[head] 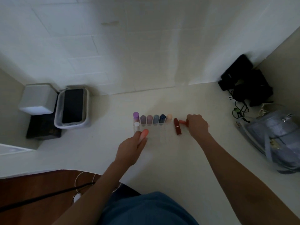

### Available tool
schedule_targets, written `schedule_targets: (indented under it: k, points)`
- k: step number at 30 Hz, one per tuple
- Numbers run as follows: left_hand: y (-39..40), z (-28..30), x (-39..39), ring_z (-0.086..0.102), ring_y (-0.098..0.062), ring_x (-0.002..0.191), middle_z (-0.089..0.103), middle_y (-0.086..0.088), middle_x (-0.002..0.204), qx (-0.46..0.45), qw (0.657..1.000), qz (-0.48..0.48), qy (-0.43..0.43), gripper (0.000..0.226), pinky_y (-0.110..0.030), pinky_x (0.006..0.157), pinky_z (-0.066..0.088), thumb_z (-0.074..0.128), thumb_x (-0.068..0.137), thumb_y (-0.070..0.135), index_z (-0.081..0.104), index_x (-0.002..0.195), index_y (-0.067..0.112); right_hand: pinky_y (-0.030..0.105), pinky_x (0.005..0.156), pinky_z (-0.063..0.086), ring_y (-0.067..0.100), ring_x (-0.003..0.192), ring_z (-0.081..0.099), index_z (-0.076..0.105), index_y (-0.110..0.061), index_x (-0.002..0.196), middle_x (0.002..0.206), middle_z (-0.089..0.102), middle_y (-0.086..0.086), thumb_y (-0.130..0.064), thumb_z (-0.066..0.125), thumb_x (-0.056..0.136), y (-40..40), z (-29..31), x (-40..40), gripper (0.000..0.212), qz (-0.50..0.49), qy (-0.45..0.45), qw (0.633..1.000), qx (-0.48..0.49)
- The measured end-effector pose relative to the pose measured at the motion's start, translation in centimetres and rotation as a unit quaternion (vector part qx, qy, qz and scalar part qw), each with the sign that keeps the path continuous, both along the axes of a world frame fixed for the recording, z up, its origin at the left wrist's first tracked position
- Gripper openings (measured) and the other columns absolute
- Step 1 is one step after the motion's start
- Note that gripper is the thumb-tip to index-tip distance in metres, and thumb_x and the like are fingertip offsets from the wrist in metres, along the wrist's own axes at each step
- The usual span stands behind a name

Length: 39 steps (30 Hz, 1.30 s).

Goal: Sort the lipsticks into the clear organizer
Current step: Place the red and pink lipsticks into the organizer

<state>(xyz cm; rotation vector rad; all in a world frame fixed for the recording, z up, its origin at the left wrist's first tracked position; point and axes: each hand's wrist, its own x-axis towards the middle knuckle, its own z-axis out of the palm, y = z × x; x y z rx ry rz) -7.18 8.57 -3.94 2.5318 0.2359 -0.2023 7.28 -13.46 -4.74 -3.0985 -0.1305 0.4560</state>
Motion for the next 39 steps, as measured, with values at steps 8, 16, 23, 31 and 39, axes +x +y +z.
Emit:
schedule_targets:
  k: [8,16,23,31,39]
  points:
    - [-0.5,-0.1,0.0,0.067,-0.03,0.081,0.07,-0.014,0.096,-0.046,0.999,0.016,-0.002,0.04,-0.038,0.079,0.053,0.035,0.098,0.04,0.045,0.132,0.021,0.029,0.075,0.04,0.021,0.091,0.058,0.07,-0.014,0.098,0.1,0.067,0.009,-0.017,0.058,0.089,0.4,0.6,-3.8,0.015,-0.094,-0.037,0.96,0.262]
    - [-2.7,1.4,0.8,0.058,-0.016,0.049,0.069,-0.01,0.076,-0.325,0.939,0.095,0.066,0.029,-0.027,0.049,0.049,0.037,0.1,0.026,0.058,0.119,0.024,0.026,0.072,0.054,0.018,0.077,0.06,0.069,-0.008,0.098,0.083,0.064,0.005,-0.01,0.054,0.093,0.7,3.4,-7.4,0.016,-0.143,0.138,0.845,0.497]
    - [-2.3,3.4,1.4,0.065,-0.016,0.054,0.072,-0.008,0.086,-0.524,0.815,0.198,0.146,0.02,-0.021,0.044,0.044,0.045,0.097,0.035,0.055,0.1,0.018,0.016,0.077,0.055,0.013,0.086,0.064,0.071,-0.009,0.098,0.097,0.066,0.009,-0.004,0.054,0.092,2.9,4.5,-7.8,0.019,-0.085,0.167,0.805,0.563]
    - [-1.0,3.0,0.5,0.072,-0.021,0.071,0.072,-0.009,0.079,-0.613,0.751,0.208,0.128,0.005,-0.024,0.06,0.057,0.057,0.092,0.013,0.056,0.096,0.016,0.018,0.07,0.056,0.015,0.077,0.063,0.058,-0.002,0.114,0.084,0.063,0.01,0.004,0.062,0.085,4.3,4.5,-7.8,0.03,-0.13,0.183,0.733,0.642]
    - [-0.6,2.0,-0.9,0.062,-0.018,0.054,0.066,-0.009,0.076,-0.455,0.855,0.224,0.106,0.012,-0.023,0.046,0.047,0.051,0.095,0.025,0.054,0.1,0.015,0.028,0.072,0.06,0.019,0.075,0.066,0.061,-0.001,0.094,0.081,0.068,0.007,0.006,0.069,0.078,6.4,4.0,-7.4,0.02,-0.179,0.05,0.739,0.648]
